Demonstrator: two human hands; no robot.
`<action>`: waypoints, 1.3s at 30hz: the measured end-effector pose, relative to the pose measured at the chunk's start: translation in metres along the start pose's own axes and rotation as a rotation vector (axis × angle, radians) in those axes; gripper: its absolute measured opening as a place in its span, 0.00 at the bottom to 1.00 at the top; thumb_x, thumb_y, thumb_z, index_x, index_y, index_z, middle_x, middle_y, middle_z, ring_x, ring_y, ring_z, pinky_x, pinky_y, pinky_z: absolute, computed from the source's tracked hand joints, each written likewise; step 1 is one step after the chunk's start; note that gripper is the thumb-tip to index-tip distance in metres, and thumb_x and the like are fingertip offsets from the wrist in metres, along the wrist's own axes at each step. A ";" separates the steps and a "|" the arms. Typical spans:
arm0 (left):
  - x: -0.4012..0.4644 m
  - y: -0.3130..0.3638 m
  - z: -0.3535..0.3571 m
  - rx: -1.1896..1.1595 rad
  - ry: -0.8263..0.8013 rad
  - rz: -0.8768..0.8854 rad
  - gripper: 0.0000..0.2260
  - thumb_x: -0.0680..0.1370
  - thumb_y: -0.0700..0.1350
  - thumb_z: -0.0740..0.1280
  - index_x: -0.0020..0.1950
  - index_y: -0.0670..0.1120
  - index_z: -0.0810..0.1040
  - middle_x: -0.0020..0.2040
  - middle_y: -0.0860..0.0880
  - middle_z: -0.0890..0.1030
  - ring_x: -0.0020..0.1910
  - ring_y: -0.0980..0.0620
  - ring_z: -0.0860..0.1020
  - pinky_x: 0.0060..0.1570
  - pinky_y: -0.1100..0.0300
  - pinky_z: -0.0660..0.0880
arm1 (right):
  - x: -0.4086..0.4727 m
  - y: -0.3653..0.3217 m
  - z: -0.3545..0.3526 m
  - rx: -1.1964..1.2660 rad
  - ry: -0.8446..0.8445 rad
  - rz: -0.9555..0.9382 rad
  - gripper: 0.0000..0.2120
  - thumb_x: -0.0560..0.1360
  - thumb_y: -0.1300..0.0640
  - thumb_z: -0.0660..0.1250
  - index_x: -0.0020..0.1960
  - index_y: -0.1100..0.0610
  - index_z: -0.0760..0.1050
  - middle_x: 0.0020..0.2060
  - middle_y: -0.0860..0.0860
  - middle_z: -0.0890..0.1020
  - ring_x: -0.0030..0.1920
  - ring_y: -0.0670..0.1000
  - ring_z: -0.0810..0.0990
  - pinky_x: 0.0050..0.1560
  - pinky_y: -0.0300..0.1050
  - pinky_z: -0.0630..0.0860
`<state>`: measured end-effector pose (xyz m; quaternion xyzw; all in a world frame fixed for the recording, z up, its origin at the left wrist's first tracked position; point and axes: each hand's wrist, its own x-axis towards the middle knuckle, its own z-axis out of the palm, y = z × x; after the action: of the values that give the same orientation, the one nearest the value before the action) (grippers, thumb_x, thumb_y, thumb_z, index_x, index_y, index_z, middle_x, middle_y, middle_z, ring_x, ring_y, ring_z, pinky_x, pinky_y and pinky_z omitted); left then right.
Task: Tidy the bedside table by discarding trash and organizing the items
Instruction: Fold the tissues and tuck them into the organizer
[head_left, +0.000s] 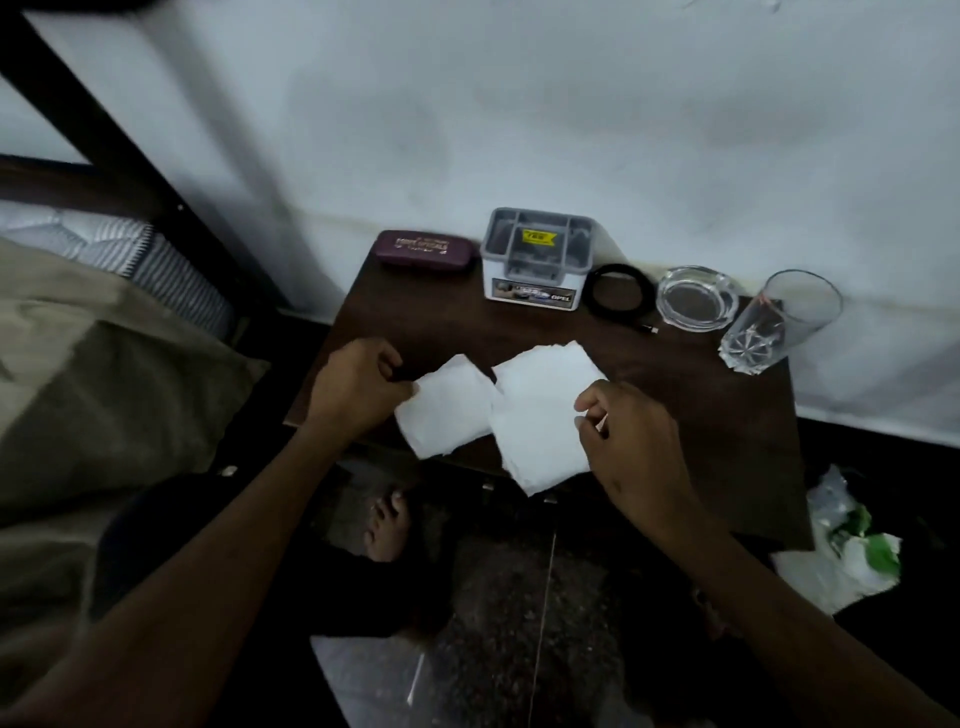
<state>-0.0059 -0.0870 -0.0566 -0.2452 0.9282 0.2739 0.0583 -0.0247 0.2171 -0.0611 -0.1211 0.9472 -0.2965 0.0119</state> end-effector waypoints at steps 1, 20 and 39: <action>-0.006 -0.006 0.004 0.011 -0.016 0.008 0.23 0.67 0.58 0.80 0.57 0.50 0.83 0.53 0.49 0.84 0.54 0.46 0.83 0.55 0.48 0.80 | -0.006 -0.007 0.007 0.002 -0.009 0.001 0.06 0.75 0.59 0.73 0.52 0.53 0.81 0.44 0.50 0.83 0.43 0.54 0.82 0.46 0.48 0.78; -0.018 -0.009 0.012 -0.712 0.138 -0.217 0.12 0.69 0.41 0.81 0.45 0.36 0.83 0.44 0.42 0.84 0.46 0.42 0.82 0.42 0.52 0.78 | -0.032 -0.023 0.057 0.023 0.104 0.607 0.22 0.70 0.49 0.76 0.56 0.62 0.77 0.54 0.60 0.83 0.57 0.65 0.81 0.56 0.58 0.79; -0.046 0.011 0.060 -1.175 0.002 -0.547 0.14 0.79 0.36 0.74 0.63 0.34 0.79 0.58 0.34 0.83 0.46 0.37 0.85 0.29 0.54 0.83 | -0.024 0.022 0.027 0.755 0.130 0.646 0.17 0.66 0.54 0.77 0.53 0.58 0.84 0.45 0.52 0.89 0.47 0.56 0.88 0.51 0.64 0.85</action>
<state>0.0274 -0.0276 -0.0906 -0.4641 0.5277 0.7112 -0.0185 -0.0037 0.2250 -0.0969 0.2099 0.7616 -0.6069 0.0868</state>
